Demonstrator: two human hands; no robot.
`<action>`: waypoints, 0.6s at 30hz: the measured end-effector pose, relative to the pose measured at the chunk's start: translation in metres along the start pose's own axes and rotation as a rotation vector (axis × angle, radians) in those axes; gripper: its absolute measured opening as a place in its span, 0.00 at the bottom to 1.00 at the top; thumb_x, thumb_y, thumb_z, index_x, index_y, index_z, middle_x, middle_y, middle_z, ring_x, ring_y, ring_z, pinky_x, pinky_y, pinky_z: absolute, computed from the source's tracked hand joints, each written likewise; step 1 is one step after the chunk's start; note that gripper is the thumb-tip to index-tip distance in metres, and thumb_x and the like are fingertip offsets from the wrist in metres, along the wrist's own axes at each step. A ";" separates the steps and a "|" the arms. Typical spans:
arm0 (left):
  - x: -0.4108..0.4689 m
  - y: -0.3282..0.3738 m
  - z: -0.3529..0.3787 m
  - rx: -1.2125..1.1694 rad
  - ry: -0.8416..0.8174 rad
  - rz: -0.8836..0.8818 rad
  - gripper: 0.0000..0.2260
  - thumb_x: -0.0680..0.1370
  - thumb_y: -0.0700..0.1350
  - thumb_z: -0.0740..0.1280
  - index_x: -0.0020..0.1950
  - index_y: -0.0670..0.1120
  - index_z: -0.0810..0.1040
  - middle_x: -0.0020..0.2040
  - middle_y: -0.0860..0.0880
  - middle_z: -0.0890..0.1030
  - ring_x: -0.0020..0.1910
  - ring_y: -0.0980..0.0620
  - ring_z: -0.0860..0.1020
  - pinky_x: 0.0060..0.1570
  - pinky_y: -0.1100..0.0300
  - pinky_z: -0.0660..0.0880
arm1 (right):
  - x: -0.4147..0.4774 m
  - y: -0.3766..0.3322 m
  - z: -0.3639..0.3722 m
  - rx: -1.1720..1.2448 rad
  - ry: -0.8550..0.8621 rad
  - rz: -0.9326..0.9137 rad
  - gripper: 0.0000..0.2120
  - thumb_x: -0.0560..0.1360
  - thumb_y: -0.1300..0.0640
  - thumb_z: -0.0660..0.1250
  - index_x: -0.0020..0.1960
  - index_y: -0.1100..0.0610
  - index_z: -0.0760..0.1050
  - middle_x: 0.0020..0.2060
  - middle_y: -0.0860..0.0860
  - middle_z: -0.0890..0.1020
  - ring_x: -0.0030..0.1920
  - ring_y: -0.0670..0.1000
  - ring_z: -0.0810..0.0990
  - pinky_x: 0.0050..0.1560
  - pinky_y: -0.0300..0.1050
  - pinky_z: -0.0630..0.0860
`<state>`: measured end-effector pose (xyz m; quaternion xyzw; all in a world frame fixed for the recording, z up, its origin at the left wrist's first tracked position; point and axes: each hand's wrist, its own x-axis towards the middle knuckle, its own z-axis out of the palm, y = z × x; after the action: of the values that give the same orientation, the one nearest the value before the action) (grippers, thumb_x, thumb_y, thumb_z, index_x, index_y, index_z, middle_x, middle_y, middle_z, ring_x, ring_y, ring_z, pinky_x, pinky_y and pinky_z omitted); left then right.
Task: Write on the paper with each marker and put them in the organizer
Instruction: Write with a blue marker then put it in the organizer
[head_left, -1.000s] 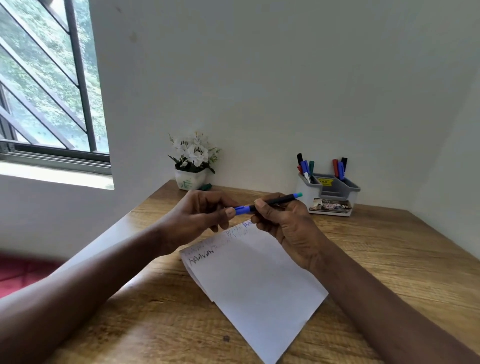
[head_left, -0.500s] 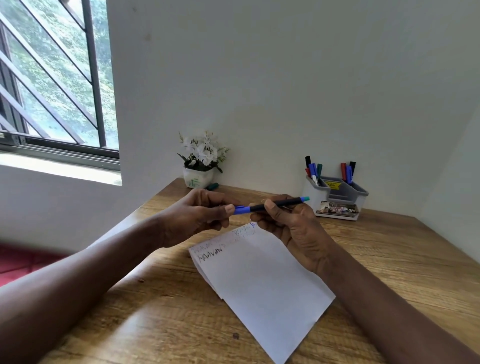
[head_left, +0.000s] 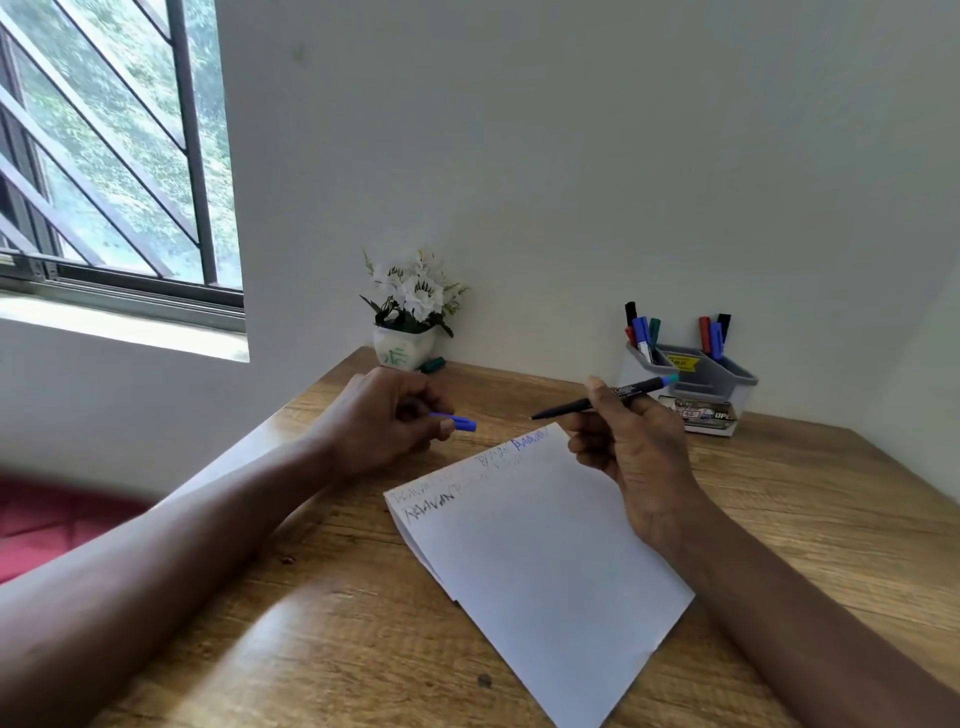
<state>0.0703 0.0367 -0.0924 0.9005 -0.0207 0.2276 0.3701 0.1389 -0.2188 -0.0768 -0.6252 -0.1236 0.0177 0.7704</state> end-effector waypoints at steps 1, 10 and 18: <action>0.000 0.000 0.001 0.046 0.031 0.009 0.05 0.73 0.50 0.78 0.47 0.53 0.85 0.38 0.57 0.86 0.36 0.56 0.84 0.44 0.52 0.82 | 0.000 0.000 0.001 -0.026 -0.010 -0.008 0.11 0.78 0.52 0.72 0.48 0.61 0.82 0.36 0.57 0.87 0.29 0.51 0.82 0.31 0.42 0.79; 0.008 0.001 0.007 0.402 -0.027 -0.008 0.08 0.76 0.59 0.72 0.49 0.57 0.85 0.50 0.55 0.81 0.51 0.54 0.78 0.45 0.57 0.72 | -0.006 0.007 0.008 -0.313 -0.181 -0.017 0.10 0.82 0.57 0.65 0.50 0.59 0.84 0.40 0.59 0.88 0.38 0.53 0.82 0.34 0.40 0.75; 0.000 0.012 0.007 0.315 -0.152 -0.131 0.26 0.76 0.67 0.66 0.69 0.54 0.77 0.65 0.52 0.79 0.64 0.52 0.77 0.63 0.53 0.74 | -0.009 0.011 0.008 -0.495 -0.303 -0.065 0.10 0.82 0.50 0.65 0.53 0.51 0.85 0.44 0.48 0.89 0.43 0.42 0.83 0.39 0.31 0.74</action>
<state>0.0708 0.0237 -0.0890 0.9612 0.0460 0.1350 0.2360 0.1302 -0.2104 -0.0879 -0.7800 -0.2575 0.0555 0.5676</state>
